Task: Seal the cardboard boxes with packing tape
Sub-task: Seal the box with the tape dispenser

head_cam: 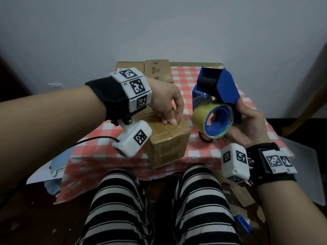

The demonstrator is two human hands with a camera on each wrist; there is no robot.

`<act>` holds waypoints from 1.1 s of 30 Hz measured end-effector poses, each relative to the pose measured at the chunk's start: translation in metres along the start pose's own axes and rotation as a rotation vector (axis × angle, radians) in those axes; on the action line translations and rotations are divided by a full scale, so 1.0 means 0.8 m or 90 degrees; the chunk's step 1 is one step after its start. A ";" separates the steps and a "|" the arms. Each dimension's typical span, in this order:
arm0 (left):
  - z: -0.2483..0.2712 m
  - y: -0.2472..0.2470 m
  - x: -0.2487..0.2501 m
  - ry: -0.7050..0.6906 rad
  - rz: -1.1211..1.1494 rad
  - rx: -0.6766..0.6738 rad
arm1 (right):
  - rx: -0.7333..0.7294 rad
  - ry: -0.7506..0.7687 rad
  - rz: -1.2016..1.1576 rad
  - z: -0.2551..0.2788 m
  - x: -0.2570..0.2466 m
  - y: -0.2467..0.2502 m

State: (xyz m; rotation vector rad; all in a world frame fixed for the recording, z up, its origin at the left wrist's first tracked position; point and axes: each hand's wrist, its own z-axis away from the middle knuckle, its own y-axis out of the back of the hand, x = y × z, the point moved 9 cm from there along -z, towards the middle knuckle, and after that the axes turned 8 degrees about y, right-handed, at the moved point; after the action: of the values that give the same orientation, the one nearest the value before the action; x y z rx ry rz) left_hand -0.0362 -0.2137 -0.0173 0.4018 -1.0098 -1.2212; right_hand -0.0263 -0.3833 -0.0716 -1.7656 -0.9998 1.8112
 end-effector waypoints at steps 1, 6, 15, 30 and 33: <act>0.000 0.000 0.000 -0.006 -0.006 0.000 | -0.001 -0.001 -0.002 0.000 0.001 0.000; 0.002 -0.004 0.001 -0.038 0.001 0.001 | 0.003 0.010 -0.016 0.000 0.000 0.000; 0.017 -0.002 -0.005 -0.055 0.106 0.027 | 0.007 0.014 -0.021 0.000 0.002 0.007; 0.010 0.002 -0.006 0.001 0.188 0.041 | 0.001 -0.018 -0.040 -0.005 0.019 0.036; 0.007 0.001 -0.007 0.006 0.179 0.038 | -0.024 -0.022 -0.037 -0.006 0.021 0.034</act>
State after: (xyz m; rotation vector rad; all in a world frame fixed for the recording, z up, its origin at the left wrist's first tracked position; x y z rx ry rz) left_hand -0.0407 -0.2073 -0.0160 0.2997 -1.0573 -0.9383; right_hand -0.0186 -0.3882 -0.1024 -1.7139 -1.0942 1.8038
